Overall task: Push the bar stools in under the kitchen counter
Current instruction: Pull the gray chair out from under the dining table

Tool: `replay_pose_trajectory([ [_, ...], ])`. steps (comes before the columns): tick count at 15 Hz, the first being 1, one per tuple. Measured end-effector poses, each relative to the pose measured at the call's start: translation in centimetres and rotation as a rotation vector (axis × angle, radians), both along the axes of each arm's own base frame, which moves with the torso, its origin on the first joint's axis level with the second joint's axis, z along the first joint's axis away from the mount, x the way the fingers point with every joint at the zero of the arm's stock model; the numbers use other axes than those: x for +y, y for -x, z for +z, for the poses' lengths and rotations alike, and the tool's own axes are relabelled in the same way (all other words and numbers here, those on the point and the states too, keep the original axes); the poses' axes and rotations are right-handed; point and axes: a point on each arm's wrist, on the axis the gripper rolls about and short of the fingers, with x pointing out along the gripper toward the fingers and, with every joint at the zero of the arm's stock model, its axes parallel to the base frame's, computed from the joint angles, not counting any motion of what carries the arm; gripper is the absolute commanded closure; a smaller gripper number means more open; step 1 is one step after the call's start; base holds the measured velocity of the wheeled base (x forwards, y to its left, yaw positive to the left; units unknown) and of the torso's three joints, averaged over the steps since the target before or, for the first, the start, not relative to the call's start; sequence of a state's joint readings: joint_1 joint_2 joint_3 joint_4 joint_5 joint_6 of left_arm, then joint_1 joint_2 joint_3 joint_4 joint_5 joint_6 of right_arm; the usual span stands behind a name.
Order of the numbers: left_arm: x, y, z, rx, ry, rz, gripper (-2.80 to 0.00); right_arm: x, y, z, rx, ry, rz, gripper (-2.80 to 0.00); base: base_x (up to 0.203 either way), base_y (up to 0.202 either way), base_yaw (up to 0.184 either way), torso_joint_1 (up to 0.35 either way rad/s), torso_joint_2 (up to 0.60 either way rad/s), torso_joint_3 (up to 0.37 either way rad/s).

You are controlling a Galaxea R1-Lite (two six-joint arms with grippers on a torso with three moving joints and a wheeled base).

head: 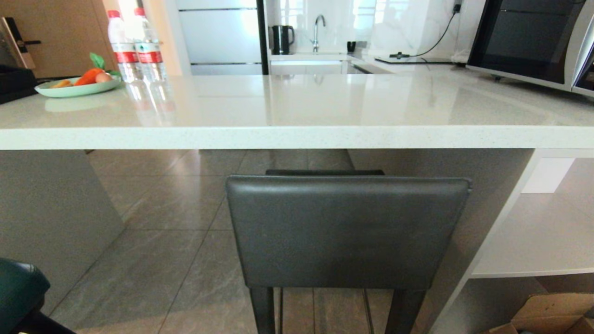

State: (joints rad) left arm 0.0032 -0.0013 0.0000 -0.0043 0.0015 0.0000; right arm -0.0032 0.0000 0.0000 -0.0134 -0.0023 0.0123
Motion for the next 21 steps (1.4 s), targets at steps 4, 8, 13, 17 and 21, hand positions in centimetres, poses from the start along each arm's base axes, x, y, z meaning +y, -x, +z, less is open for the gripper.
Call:
replay_pose_trajectory([
  [4, 0.00, 0.00, 0.00, 0.000, 0.001, -0.001, 0.00, 0.00, 0.00, 0.00, 0.000, 0.000, 0.000, 0.00, 0.000, 0.000, 0.000, 0.000, 0.00, 0.000],
  [8, 0.00, 0.00, 0.00, 0.000, 0.001, -0.001, 0.00, 0.00, 0.00, 0.00, 0.000, 0.000, 0.000, 0.00, 0.000, 0.000, 0.000, 0.000, 0.00, 0.000],
  [13, 0.00, 0.00, 0.00, 0.000, 0.002, -0.001, 0.00, 0.00, 0.00, 0.00, 0.000, 0.000, 0.000, 0.00, 0.000, 0.000, 0.000, 0.000, 0.00, 0.000],
  [17, 0.00, 0.00, 0.00, 0.000, 0.001, -0.001, 0.00, 0.00, 0.00, 0.00, 0.000, 0.000, 0.000, 0.00, 0.000, 0.000, 0.000, 0.000, 0.00, 0.000],
  [21, 0.00, 0.00, 0.00, 0.000, 0.001, -0.001, 0.00, 0.00, 0.00, 0.00, 0.000, 0.000, 0.000, 0.00, 0.000, 0.000, 0.000, 0.000, 0.00, 0.000],
])
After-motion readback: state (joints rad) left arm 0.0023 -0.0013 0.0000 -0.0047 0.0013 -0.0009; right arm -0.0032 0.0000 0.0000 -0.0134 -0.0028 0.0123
